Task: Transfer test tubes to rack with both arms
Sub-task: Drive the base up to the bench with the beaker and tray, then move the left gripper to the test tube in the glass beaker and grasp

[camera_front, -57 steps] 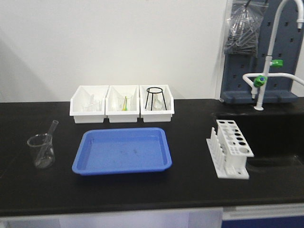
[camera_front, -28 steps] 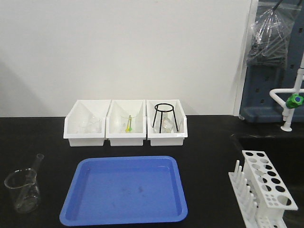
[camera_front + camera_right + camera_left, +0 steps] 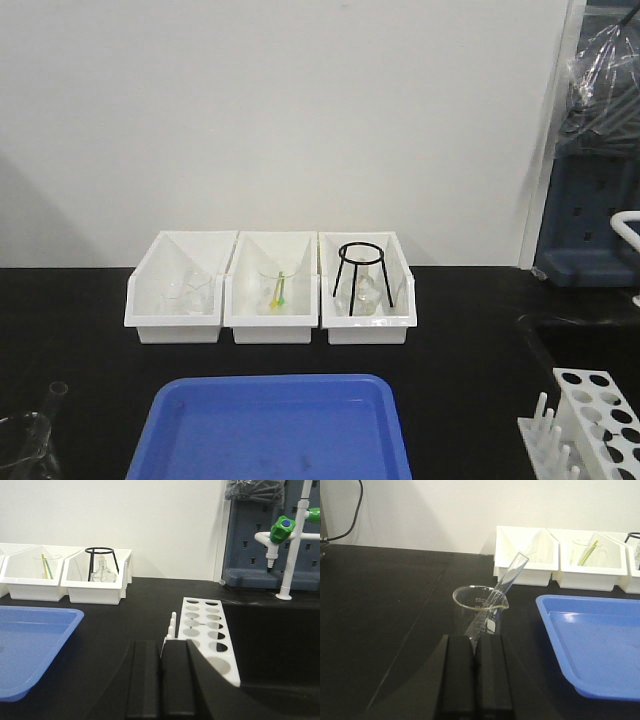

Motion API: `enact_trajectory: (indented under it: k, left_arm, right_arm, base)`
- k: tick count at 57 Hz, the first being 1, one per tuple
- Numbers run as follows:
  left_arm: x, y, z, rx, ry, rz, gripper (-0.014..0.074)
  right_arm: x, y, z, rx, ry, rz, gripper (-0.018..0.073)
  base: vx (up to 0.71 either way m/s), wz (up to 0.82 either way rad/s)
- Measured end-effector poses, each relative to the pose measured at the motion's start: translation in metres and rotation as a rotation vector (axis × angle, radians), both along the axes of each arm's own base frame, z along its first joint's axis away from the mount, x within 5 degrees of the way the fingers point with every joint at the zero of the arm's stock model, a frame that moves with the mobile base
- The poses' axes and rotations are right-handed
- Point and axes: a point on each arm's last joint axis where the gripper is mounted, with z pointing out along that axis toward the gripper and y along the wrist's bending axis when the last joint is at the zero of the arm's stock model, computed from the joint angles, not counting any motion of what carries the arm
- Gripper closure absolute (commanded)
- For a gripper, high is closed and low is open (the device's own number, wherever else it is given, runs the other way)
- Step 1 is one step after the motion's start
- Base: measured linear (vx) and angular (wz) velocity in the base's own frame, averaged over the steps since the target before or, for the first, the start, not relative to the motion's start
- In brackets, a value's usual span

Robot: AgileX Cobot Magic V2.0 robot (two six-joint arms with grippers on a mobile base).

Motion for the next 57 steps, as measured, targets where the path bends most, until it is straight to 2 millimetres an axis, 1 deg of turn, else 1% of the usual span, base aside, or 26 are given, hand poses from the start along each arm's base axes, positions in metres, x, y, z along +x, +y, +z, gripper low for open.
enact_trajectory:
  k: [20,46,57]
  left_arm:
    - [0.0,0.0,0.0,0.0,0.0,0.0,0.0601]
    - [0.0,0.0,0.0,0.0,0.0,0.0,0.0601]
    - [0.0,-0.0001,0.0005,-0.01,-0.006,0.0,0.0601]
  right_arm:
    - [0.0,0.0,0.0,0.0,0.0,0.0,0.0568]
    - [0.0,0.0,0.0,0.0,0.0,0.0,0.0568]
    - [0.0,0.0002,0.0045,0.001,-0.05,0.002,0.0568]
  base:
    - [0.11,0.02]
    - [0.03,0.0]
    - [0.0,0.0]
